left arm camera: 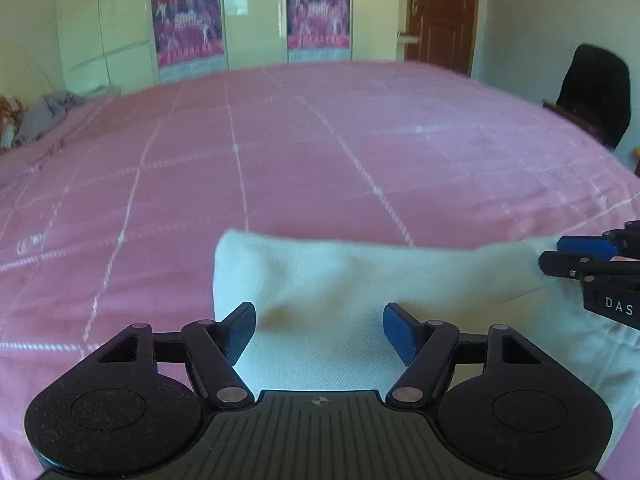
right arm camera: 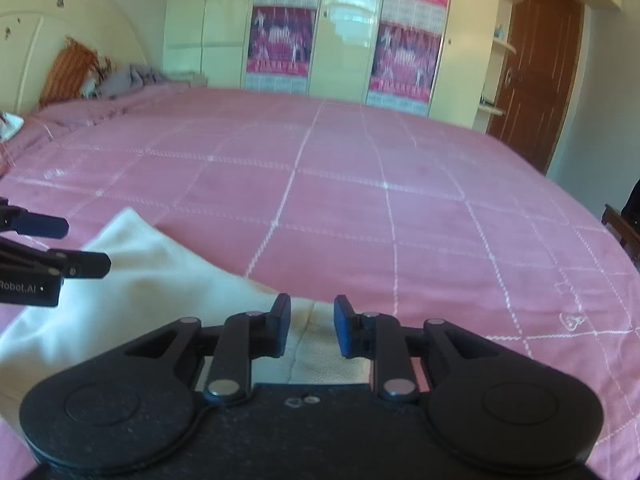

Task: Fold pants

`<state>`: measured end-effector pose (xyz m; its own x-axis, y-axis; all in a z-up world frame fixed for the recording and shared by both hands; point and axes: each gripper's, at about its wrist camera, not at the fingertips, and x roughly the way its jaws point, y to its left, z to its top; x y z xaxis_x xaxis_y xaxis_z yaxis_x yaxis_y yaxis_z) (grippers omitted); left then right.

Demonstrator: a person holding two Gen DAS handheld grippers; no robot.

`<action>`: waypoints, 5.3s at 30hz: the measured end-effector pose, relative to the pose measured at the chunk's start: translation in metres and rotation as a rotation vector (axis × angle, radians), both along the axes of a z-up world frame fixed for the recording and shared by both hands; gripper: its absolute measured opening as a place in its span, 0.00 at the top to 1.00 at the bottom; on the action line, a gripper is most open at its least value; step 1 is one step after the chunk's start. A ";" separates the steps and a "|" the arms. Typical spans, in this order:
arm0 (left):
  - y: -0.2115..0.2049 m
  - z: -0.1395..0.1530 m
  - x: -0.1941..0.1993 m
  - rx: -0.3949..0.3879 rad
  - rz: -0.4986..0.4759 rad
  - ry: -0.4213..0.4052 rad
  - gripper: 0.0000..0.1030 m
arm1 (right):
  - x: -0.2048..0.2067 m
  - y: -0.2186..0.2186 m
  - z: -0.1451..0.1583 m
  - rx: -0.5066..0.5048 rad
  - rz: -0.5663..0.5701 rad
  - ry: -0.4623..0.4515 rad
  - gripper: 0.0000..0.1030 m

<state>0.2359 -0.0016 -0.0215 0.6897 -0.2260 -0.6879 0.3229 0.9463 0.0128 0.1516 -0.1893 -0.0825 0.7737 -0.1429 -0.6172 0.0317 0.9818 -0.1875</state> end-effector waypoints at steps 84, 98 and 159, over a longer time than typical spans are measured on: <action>0.129 -0.073 -0.013 -0.714 -0.034 0.348 0.30 | -0.051 -0.143 -0.057 1.031 -0.023 0.155 0.20; 0.114 -0.036 -0.034 -0.466 -0.041 0.213 0.31 | -0.071 -0.130 -0.006 0.745 -0.027 -0.017 0.43; 0.007 0.015 -0.096 0.073 -0.050 -0.049 0.33 | -0.083 -0.005 0.021 0.173 0.133 -0.017 0.70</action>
<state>0.1404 0.0054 -0.0069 0.7121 -0.2117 -0.6694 0.3671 0.9250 0.0979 0.0685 -0.1946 -0.0618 0.7893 0.0675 -0.6103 -0.0980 0.9950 -0.0168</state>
